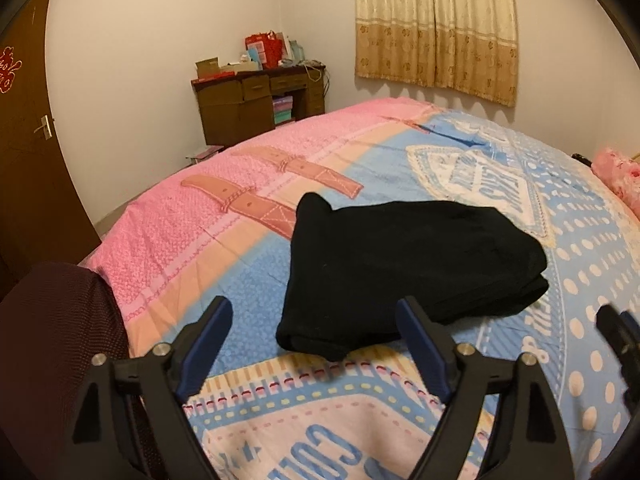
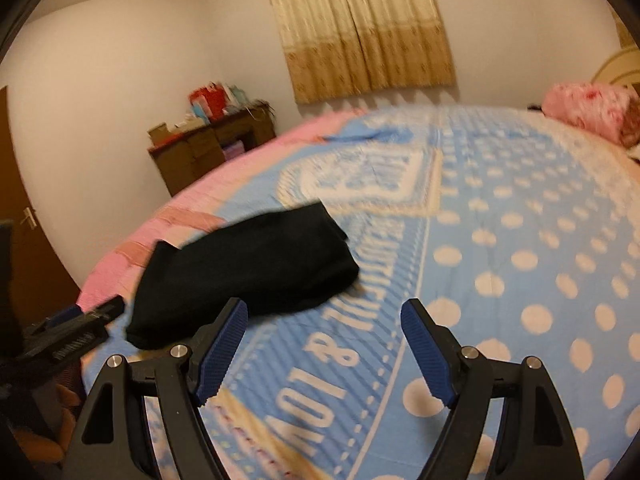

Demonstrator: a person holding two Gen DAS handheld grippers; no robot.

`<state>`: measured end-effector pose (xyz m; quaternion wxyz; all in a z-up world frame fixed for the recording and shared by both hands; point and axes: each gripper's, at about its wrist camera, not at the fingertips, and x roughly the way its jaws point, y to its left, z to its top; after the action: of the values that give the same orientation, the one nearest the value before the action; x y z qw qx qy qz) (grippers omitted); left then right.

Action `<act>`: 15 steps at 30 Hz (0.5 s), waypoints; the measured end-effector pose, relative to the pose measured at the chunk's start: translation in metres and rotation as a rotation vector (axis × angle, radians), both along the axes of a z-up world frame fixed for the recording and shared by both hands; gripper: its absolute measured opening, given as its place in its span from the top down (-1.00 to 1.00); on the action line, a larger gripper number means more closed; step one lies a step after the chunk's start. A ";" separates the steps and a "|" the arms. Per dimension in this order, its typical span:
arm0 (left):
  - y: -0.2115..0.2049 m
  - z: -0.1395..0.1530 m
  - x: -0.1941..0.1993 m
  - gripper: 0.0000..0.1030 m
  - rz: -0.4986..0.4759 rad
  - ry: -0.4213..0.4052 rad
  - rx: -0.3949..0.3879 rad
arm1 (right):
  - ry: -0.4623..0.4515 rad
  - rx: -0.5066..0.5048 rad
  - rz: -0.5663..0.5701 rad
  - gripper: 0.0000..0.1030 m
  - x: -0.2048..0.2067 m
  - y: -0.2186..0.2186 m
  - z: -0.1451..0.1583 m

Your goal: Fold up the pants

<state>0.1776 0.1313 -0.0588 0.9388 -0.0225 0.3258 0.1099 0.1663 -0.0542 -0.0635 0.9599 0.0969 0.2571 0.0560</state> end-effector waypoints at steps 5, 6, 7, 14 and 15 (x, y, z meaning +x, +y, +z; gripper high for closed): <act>-0.007 0.007 -0.005 -0.69 -0.028 -0.008 -0.003 | -0.111 -0.021 0.015 -0.56 -0.019 0.005 0.029; -0.008 0.009 -0.006 -0.69 -0.033 -0.013 -0.006 | -0.130 -0.025 0.020 -0.56 -0.024 0.006 0.034; -0.009 0.011 -0.007 -0.69 -0.035 -0.021 -0.008 | -0.147 -0.028 0.021 -0.56 -0.027 0.007 0.038; -0.013 0.019 -0.010 -0.70 -0.046 -0.051 -0.023 | -0.267 -0.112 0.017 -0.74 -0.047 0.018 0.056; -0.013 0.019 -0.010 -0.73 -0.042 -0.051 -0.020 | -0.274 -0.123 0.022 -0.74 -0.048 0.020 0.056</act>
<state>0.1676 0.1179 -0.0399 0.9487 -0.0276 0.3031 0.0861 0.1184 -0.0340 -0.0071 0.9895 0.0265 0.1274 0.0633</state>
